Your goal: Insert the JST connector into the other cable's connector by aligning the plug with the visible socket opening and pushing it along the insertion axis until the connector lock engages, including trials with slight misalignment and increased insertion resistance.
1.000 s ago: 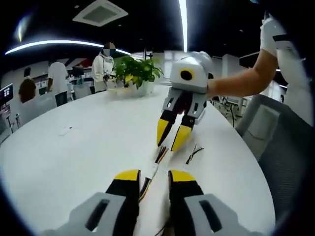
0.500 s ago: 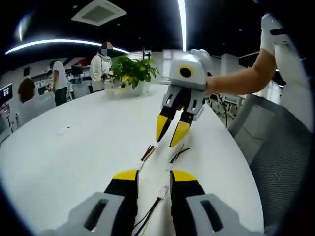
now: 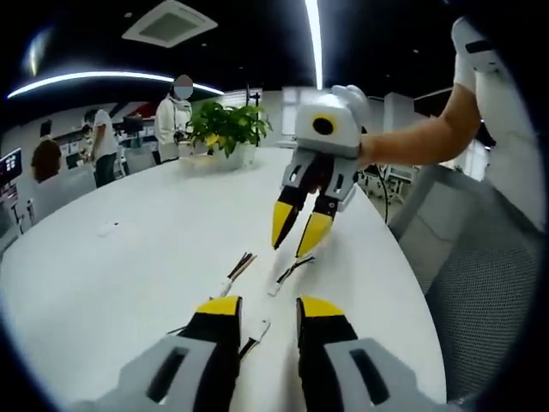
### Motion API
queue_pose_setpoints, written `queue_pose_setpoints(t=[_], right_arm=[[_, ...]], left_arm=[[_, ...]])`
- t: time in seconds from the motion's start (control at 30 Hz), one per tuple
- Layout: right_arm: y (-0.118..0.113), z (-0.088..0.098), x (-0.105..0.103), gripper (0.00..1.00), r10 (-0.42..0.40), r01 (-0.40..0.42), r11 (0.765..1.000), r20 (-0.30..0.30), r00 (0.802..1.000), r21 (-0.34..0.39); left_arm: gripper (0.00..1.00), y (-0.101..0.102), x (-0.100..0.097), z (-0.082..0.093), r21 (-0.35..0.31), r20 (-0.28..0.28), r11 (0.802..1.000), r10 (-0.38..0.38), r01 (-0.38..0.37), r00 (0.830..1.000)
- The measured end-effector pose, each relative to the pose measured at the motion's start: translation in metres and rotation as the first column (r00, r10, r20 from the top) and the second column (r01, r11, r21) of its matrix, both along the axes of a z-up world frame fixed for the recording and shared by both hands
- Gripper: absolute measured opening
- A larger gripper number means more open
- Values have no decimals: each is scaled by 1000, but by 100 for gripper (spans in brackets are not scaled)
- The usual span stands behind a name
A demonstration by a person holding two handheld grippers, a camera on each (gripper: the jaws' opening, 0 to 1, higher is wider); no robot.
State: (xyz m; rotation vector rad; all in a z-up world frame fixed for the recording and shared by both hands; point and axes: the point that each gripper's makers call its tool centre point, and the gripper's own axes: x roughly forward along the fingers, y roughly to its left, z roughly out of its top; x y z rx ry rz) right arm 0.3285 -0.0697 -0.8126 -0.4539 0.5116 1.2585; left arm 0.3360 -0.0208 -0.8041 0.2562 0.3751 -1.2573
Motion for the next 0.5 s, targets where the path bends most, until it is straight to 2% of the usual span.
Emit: queue_pose_setpoints(t=[0.27,0.5], right_arm=[[1,-9,1,11,0,0,1000,-14,1000,-10],[-2,-22,1,11,7,-8,1000,-35,999,-28]], left_arm=[[19,0,3,-4,-7,-12,1000,3,-3,1000],[19,-3,1,-17,-1,-37,1000,-4,4,999]])
